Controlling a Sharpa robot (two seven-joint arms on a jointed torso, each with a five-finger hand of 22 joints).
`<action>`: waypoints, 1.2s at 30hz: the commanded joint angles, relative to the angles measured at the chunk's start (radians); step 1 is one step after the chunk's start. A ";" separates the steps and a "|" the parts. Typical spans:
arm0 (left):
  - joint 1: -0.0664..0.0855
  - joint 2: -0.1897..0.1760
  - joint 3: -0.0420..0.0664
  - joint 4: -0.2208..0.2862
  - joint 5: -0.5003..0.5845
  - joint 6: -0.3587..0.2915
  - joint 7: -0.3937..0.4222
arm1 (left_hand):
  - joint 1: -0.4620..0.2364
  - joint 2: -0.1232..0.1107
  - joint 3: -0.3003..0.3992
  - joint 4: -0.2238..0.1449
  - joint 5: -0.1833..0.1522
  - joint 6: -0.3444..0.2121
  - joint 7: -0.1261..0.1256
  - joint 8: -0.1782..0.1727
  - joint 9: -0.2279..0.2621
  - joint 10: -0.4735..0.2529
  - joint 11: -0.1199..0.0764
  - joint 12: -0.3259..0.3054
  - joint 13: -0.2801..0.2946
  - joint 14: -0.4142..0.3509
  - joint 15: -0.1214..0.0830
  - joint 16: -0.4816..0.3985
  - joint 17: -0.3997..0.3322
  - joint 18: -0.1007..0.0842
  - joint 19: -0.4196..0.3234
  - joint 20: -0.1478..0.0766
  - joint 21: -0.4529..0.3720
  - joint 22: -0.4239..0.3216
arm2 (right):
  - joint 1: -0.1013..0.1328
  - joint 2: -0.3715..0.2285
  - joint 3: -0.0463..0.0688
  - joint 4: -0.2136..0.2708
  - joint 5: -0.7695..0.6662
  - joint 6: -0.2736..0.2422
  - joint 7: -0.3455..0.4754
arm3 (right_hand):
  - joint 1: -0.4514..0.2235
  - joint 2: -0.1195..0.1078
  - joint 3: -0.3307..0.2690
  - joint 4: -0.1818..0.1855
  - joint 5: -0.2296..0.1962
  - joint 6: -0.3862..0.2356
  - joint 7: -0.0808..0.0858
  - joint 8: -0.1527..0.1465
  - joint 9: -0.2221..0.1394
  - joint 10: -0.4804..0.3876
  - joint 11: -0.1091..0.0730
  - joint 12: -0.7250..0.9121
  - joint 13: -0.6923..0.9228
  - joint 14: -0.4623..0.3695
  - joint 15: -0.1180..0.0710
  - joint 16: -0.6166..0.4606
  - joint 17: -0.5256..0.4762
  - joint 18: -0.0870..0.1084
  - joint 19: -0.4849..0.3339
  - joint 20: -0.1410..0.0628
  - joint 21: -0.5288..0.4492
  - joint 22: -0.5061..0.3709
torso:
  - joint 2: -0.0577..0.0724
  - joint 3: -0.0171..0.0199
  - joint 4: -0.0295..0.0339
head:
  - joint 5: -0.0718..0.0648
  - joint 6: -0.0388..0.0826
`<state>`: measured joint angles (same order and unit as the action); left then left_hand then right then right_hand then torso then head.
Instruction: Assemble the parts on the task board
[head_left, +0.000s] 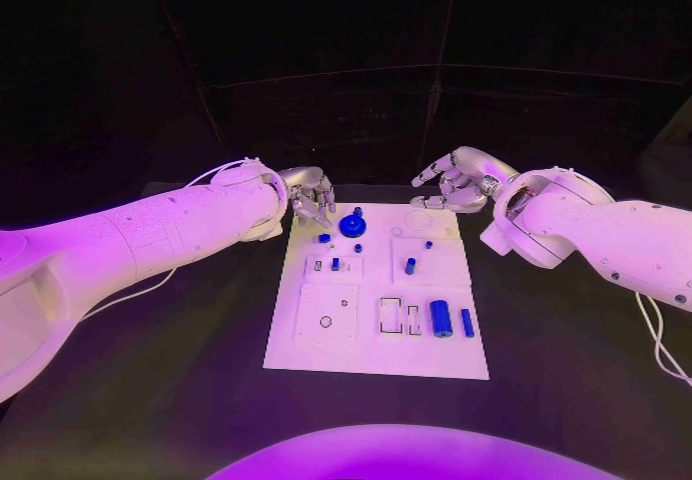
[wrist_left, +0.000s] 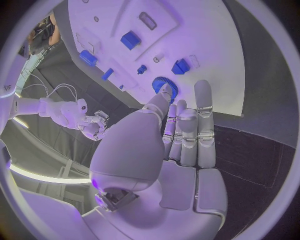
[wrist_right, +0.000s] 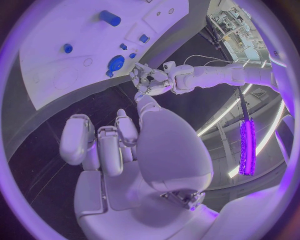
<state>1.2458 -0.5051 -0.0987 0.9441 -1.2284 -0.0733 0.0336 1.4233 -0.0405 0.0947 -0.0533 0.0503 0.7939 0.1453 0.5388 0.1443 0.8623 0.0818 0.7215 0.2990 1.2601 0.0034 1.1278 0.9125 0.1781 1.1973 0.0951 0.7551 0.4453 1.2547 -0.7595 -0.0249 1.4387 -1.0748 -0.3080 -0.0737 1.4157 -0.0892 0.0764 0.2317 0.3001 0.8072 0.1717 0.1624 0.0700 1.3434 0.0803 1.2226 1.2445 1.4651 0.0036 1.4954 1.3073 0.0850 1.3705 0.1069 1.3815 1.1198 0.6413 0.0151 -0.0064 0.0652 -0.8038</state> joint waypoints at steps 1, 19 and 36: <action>-0.004 -0.002 0.000 0.002 -0.108 -0.015 0.065 | -0.001 -0.008 0.004 -0.013 -0.001 0.013 -0.001 -0.016 -0.011 -0.011 0.000 -0.017 -0.017 -0.019 0.001 -0.017 -0.025 0.005 -0.001 0.009 -0.009 -0.005 | 0.002 0.000 0.001 0.003 -0.002 0.004 0.003 | -0.002 0.012 -0.004 -0.002 0.002 0.004 0.000 0.005 -0.001 -0.003 -0.001 0.000 0.000 0.071 -0.003 -0.006 0.111 0.002 -0.007 -0.001 -0.006 -0.001 | 0.001 0.0001 -0.0009 | 0.002 -0.001; -0.018 -0.004 -0.002 -0.002 -0.156 0.073 0.089 | -0.005 0.009 0.096 -0.108 -0.002 0.098 -0.001 -0.145 -0.080 -0.001 0.015 -0.183 -0.166 -0.019 0.009 0.003 -0.041 0.005 0.010 0.012 -0.015 -0.007 | 0.002 0.001 0.001 0.000 -0.002 0.005 0.003 | 0.000 0.013 -0.004 -0.003 0.004 0.004 -0.001 0.006 -0.001 -0.003 -0.001 0.001 0.000 0.071 -0.003 -0.006 0.112 0.001 -0.007 -0.001 -0.006 0.000 | 0.000 0.0008 -0.0016 | -0.002 0.002; -0.022 0.001 -0.002 -0.013 -0.159 0.133 0.097 | 0.002 0.032 0.214 -0.196 -0.002 0.141 -0.007 -0.233 -0.081 0.042 0.017 -0.282 -0.237 -0.004 0.004 0.035 -0.027 0.005 0.002 0.006 0.034 0.031 | 0.002 0.000 0.001 0.003 -0.002 0.006 0.002 | 0.001 0.014 -0.003 -0.004 0.005 0.004 -0.001 0.006 -0.001 -0.003 -0.001 0.001 0.001 0.071 -0.003 -0.005 0.112 0.002 -0.007 -0.001 -0.006 -0.001 | 0.002 0.0007 -0.0002 | -0.006 0.006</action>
<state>1.2224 -0.5050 -0.1011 0.9313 -1.3797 0.0255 0.1085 1.4263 -0.0185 0.3030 -0.2481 0.0503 0.9265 0.1382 0.3079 0.0640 0.8990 0.1000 0.4424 0.0625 1.2510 0.0111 1.1580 0.8873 0.1778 1.2026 0.1036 0.7865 0.4749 1.2547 -0.7591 -0.0249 1.4377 -1.0748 -0.3067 -0.0739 1.4198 -0.0851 0.0764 0.2317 0.3001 0.8072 0.1717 0.1624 0.0701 1.3434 0.0803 1.2226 1.2445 1.4651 0.0036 1.4954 1.3078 0.0851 1.3705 0.1069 1.3815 1.1200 0.6417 0.0156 -0.0081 0.0606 -0.8002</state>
